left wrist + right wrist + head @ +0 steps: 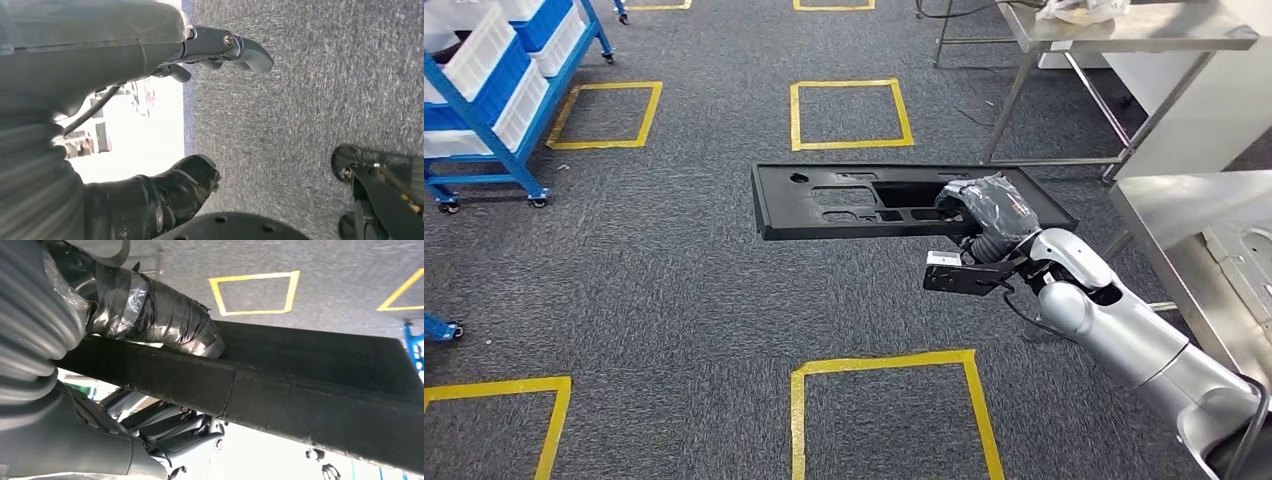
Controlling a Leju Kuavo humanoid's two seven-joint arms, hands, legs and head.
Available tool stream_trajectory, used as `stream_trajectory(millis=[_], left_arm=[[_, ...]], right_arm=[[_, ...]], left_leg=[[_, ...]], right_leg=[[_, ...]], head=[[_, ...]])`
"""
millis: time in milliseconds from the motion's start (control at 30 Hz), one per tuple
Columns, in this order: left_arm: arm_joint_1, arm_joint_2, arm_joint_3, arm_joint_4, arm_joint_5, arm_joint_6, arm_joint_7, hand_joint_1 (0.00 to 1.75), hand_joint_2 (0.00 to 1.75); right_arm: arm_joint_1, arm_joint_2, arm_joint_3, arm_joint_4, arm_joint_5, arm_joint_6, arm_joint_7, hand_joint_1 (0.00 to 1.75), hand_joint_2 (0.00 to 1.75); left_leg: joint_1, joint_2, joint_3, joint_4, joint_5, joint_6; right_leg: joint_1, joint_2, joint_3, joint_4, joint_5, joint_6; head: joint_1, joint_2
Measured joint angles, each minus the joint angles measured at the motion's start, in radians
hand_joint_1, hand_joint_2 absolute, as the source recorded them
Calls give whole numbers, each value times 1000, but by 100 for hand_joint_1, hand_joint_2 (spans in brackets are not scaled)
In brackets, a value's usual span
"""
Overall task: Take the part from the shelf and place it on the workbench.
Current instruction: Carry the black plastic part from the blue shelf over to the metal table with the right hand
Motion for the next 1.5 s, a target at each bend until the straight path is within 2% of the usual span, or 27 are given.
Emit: stream_trajectory(millis=[33,67,133,167,233,333,400,467,500,533,567,633,700,767,833,900,967,1033,1067,1100,1133,1200,1267,1333,1400,1467,1500], left_arm=[[0,0,0,0,0,0,0,0,175],[0,0,0,0,0,-1,0,0,175],[0,0,-1,0,0,-1,0,0,175],[-1,0,-1,0,0,-1,0,0,175],[-2,1,-1,0,0,-2,2,0,175],[-5,1,-4,0,-2,-3,4,0,175],[-6,1,-8,0,-3,-4,2,0,175],[-4,1,-11,0,-7,-4,-2,0,175],[-3,1,-12,0,-9,-4,-4,0,175],[-3,1,-13,0,-12,-3,-5,0,175],[-3,1,-15,0,-15,-2,-6,0,175],[-2,1,-17,0,-20,2,-8,0,175],[-1,2,-19,0,-22,5,-9,0,175],[-1,4,-19,0,-22,6,-9,0,175],[-3,3,-21,0,-22,7,-9,0,175],[-3,3,-23,0,-22,6,-11,0,175],[-1,2,-24,0,-21,-2,-15,0,175],[0,2,-25,0,-19,-14,-19,0,175],[0,2,-25,0,-17,-19,-21,0,175],[0,2,-25,0,-16,-23,-22,0,175],[0,1,-25,0,-15,-26,-23,0,175],[-1,0,-25,0,-14,-27,-21,0,175],[-1,0,-25,0,-14,-27,-18,0,175],[-2,0,-25,0,-14,-27,-14,0,175],[-3,0,-25,0,-14,-26,-10,0,175],[-1,0,-25,0,-14,-26,-9,0,175],[0,0,-25,0,-14,-25,-9,0,175]], right_arm=[[3,0,0,0,0,0,0,175,175],[5,0,0,0,1,0,0,175,175],[7,0,0,1,1,0,0,175,175],[6,0,0,1,2,0,1,175,175],[5,-1,0,0,3,0,3,175,175],[5,-7,-2,-2,6,0,5,175,175],[2,-12,-6,-4,10,0,6,175,175],[0,-14,-9,-8,18,-1,9,175,175],[2,-14,-9,-10,22,-1,12,175,175],[4,-14,-9,-12,27,-2,14,175,175],[7,-14,-8,-14,33,-4,17,175,175],[9,-14,-9,-20,49,-13,23,175,175],[11,-14,-9,-29,62,-26,27,175,175],[14,-14,-10,-34,67,-33,29,175,175],[19,-17,-10,-38,70,-34,29,175,175],[20,-24,-13,-41,71,-35,30,175,175],[19,-28,-16,-45,72,-36,32,175,175],[24,-27,-16,-48,75,-38,35,175,175],[27,-26,-16,-48,79,-40,36,175,175],[29,-27,-16,-50,87,-44,37,175,175],[30,-27,-17,-51,98,-51,39,175,175],[34,-31,-26,-59,136,-81,49,175,175],[49,-40,-43,-76,176,-120,61,175,175],[68,-54,-65,-95,198,-144,70,175,175],[82,-67,-82,-109,205,-153,75,175,175],[89,-74,-91,-120,209,-158,77,175,175],[93,-75,-93,-124,214,-160,78,175,175]], left_leg=[[1,11,-1,1,-1,-1],[2,22,-1,3,-4,-4],[6,43,-1,11,-12,-14],[6,51,-1,17,-18,-21],[4,66,-1,26,-27,-34],[3,81,3,31,-38,-50],[8,50,-13,75,-71,-58],[10,8,-71,196,-132,-58],[10,-1,-106,263,-157,-56],[9,-5,-132,310,-166,-54],[9,-7,-142,322,-157,-50],[6,-21,-107,233,-90,-38],[4,-68,-51,104,-34,-25],[1,-94,-27,49,-21,-20],[1,-74,-22,36,-13,-15],[4,-50,-13,15,0,-6],[4,-26,-9,4,5,-1],[4,-3,-11,4,4,-1],[4,9,-11,6,2,-2],[5,20,-10,8,-1,-4],[6,30,-10,11,-5,-7],[4,48,-9,22,-16,-17],[-1,60,-8,28,-24,-29],[-2,74,-3,28,-30,-40],[2,60,-5,45,-48,-50],[6,20,-40,126,-99,-55],[6,6,-73,194,-130,-55]], right_leg=[[-6,-6,-11,28,-4,6],[-13,-11,-5,19,11,12],[-22,-36,57,-95,68,25],[-20,-54,89,-155,87,27],[-12,-69,119,-215,96,17],[-8,-42,118,-216,94,-8],[-10,-26,121,-219,96,-23],[-7,-10,122,-221,96,-35],[-4,-1,122,-220,96,-38],[0,10,122,-220,96,-40],[3,21,121,-218,96,-41],[6,45,122,-216,96,-41],[6,67,119,-213,97,-38],[1,87,114,-215,102,-29],[-5,99,110,-220,109,-17],[-2,59,97,-199,91,-9],[-1,5,54,-107,36,-2],[-8,-8,4,4,-9,7],[-11,-10,-4,24,-9,11],[-15,-13,6,8,9,15],[-17,-21,36,-45,40,18],[-14,-57,102,-171,85,20],[-6,-77,126,-221,91,8],[-2,-59,124,-219,90,-7],[-6,-41,128,-225,91,-21],[-8,-24,132,-230,93,-33],[-7,-14,132,-230,93,-37]], head=[[0,0],[0,0],[0,0],[0,0],[0,0],[-1,0],[-1,0],[-1,0],[-1,0],[-1,0],[-1,0],[-1,0],[-1,0],[-1,0],[-1,0],[0,0],[1,0],[1,0],[0,0],[0,0],[1,0],[0,0],[0,0],[0,0],[0,0],[0,0],[0,0]])
